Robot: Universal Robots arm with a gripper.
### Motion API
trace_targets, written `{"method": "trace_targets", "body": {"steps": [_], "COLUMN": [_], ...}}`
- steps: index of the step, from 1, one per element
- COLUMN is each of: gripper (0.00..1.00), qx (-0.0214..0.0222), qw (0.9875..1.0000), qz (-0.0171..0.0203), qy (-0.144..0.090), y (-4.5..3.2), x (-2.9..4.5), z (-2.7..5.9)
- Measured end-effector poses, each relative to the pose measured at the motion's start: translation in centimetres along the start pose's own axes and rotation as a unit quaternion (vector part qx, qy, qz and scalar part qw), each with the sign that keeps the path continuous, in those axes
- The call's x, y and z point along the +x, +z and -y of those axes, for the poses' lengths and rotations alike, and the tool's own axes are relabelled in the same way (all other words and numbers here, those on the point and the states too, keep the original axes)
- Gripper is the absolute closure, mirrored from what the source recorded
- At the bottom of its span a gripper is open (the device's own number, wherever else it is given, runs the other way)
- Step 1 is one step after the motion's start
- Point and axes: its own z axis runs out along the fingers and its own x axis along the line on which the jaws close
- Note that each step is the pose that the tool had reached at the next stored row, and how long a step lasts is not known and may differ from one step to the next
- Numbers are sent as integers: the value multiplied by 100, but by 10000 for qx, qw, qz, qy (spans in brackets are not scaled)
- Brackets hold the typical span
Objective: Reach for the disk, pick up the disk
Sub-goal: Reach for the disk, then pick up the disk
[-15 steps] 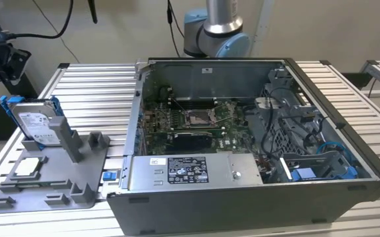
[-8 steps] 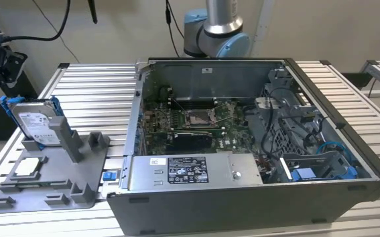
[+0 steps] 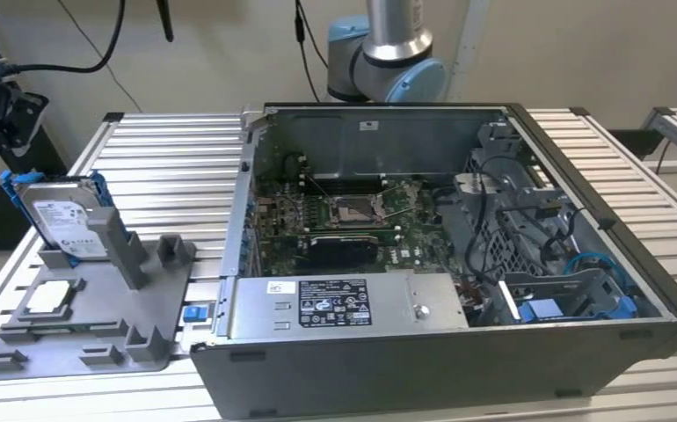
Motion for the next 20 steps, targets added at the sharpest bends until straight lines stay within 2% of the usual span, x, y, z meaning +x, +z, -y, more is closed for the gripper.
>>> {"method": "trace_targets", "body": {"steps": [5,10,15,20], "gripper": [100,100,100,100], "qx": [0,0,0,1], "qw": [9997,9977,9935,9873], "qz": [-8,-26,-43,-60], "qy": [-235,-682,-1138,-1588], "y": [1,1,0,0], "x": [1,0,0,1], "z": [0,0,0,0]}}
